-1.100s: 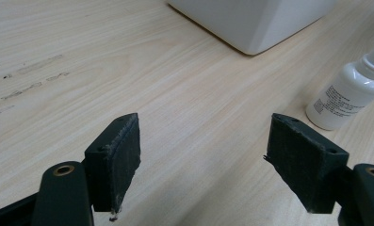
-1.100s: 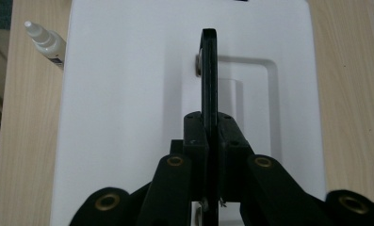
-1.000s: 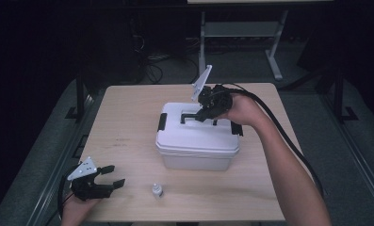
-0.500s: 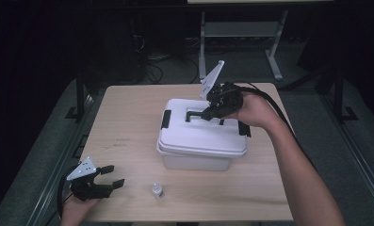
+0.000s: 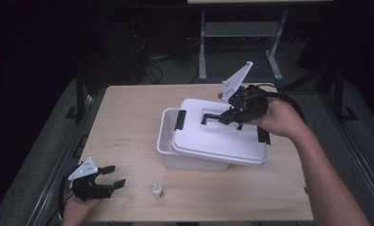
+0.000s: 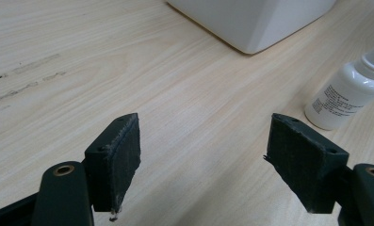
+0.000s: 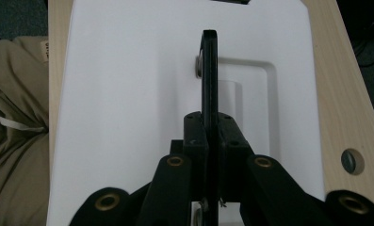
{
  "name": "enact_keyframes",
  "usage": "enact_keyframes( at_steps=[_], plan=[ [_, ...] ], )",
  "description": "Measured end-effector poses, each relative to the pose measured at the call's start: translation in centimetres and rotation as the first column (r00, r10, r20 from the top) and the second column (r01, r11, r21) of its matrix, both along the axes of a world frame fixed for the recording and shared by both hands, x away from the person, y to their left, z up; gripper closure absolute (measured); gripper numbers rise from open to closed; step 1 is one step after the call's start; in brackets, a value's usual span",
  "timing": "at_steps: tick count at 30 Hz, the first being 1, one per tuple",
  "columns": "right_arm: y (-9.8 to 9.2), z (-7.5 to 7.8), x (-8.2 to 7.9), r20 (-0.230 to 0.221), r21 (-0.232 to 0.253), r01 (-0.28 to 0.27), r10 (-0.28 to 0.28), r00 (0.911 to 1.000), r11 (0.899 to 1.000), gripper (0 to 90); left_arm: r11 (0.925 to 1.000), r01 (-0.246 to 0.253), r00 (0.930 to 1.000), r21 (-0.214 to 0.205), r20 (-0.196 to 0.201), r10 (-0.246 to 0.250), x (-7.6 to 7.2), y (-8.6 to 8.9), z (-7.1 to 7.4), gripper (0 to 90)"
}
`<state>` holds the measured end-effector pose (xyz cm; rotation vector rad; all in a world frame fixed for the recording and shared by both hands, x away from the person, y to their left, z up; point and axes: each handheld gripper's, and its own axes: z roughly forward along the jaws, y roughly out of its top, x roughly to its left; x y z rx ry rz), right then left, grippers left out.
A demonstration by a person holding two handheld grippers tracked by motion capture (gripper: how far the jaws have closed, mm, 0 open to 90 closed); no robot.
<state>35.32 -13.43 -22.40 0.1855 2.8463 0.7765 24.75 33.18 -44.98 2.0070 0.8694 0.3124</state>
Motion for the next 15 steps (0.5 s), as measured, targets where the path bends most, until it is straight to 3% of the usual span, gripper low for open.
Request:
enact_keyframes(
  at_steps=[15],
  plan=[
    [-5.6,-0.2,-3.0,0.014,0.022,0.083,-0.083,0.9964,0.996,84.4,1.0,0.0,1.0,0.008,0.001,0.0,-0.1,0.0,0.0,25.8]
  ],
)
